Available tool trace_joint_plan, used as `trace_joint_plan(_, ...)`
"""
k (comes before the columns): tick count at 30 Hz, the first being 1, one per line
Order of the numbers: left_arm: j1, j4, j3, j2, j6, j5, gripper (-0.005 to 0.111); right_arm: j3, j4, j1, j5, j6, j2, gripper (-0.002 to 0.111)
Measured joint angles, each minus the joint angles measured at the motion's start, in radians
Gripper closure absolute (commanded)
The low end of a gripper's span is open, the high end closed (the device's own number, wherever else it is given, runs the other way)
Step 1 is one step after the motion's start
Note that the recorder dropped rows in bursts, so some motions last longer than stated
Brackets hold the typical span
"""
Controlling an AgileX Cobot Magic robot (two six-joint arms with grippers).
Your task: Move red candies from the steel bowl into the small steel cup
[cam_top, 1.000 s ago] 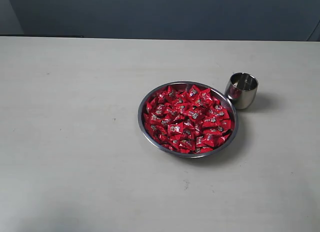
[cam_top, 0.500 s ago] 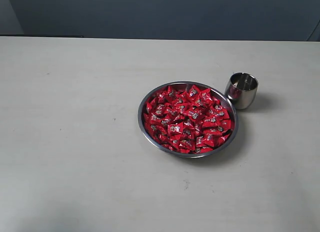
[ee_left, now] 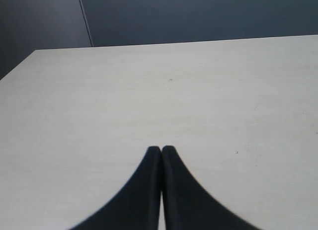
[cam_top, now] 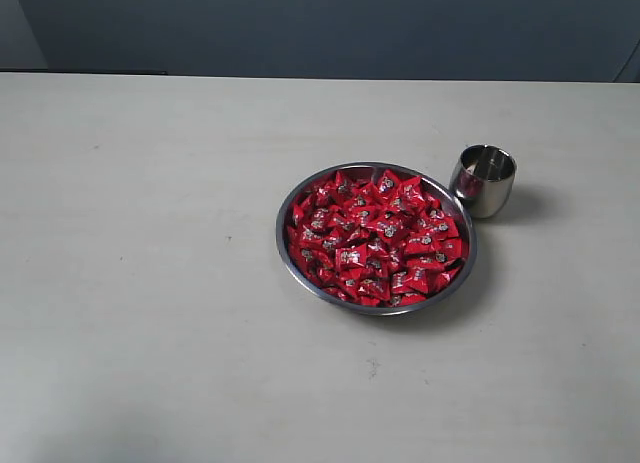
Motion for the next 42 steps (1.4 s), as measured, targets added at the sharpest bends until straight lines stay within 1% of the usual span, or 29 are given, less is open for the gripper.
trace_joint_plan(3, 0.0, 0.0, 0.0, 0.0, 0.0, 0.0, 0.106, 0.0, 0.016, 0.0, -0.082, 0.05, 0.0, 0.109)
trace_joint_plan(5, 0.0, 0.0, 0.0, 0.0, 0.0, 0.0, 0.106, 0.0, 0.023, 0.0, -0.075, 0.078, 0.0, 0.109)
trace_joint_plan(8, 0.0, 0.0, 0.0, 0.0, 0.0, 0.0, 0.106, -0.039, 0.025, 0.0, 0.01, 0.095, 0.0, 0.109)
trace_joint_plan(10, 0.0, 0.0, 0.0, 0.0, 0.0, 0.0, 0.106, -0.102, -0.011, 0.0, 0.074, 0.097, 0.041, 0.109)
trace_joint_plan(13, 0.0, 0.0, 0.0, 0.0, 0.0, 0.0, 0.106, -0.25, -0.157, -0.002, 0.181, 0.101, 0.186, 0.109)
trace_joint_plan(15, 0.0, 0.0, 0.0, 0.0, 0.0, 0.0, 0.106, -0.345, -0.221, 0.003, 0.258, 0.101, 0.288, 0.109)
trace_joint_plan(17, 0.0, 0.0, 0.0, 0.0, 0.0, 0.0, 0.106, -0.408, -0.273, 0.028, 0.29, 0.101, 0.389, 0.109)
trace_joint_plan(19, 0.0, 0.0, 0.0, 0.0, 0.0, 0.0, 0.106, -0.466, -0.322, 0.087, 0.298, 0.096, 0.494, 0.109)
trace_joint_plan(23, 0.0, 0.0, 0.0, 0.0, 0.0, 0.0, 0.106, -0.551, -0.408, 0.27, 0.319, 0.089, 0.706, 0.109)
trace_joint_plan(25, 0.0, 0.0, 0.0, 0.0, 0.0, 0.0, 0.106, -0.593, -0.43, 0.369, 0.352, 0.084, 0.844, 0.109)
trace_joint_plan(29, 0.0, 0.0, 0.0, 0.0, 0.0, 0.0, 0.106, -0.683, -0.44, 0.495, 0.451, 0.069, 1.108, 0.109)
trace_joint_plan(31, 0.0, 0.0, 0.0, 0.0, 0.0, 0.0, 0.106, -0.741, -0.44, 0.526, 0.535, 0.038, 1.22, 0.109)
trace_joint_plan(35, 0.0, 0.0, 0.0, 0.0, 0.0, 0.0, 0.106, -0.854, -0.404, 0.538, 0.728, -0.092, 1.389, 0.109)
trace_joint_plan(37, 0.0, 0.0, 0.0, 0.0, 0.0, 0.0, 0.106, -0.908, -0.332, 0.538, 0.833, -0.214, 1.46, 0.109)
trace_joint_plan(39, 0.0, 0.0, 0.0, 0.0, 0.0, 0.0, 0.106, -0.958, -0.217, 0.538, 0.925, -0.356, 1.52, 0.109)
trace_joint_plan(42, 0.0, 0.0, 0.0, 0.0, 0.0, 0.0, 0.106, -1.017, -0.058, 0.541, 1.01, -0.536, 1.589, 0.109)
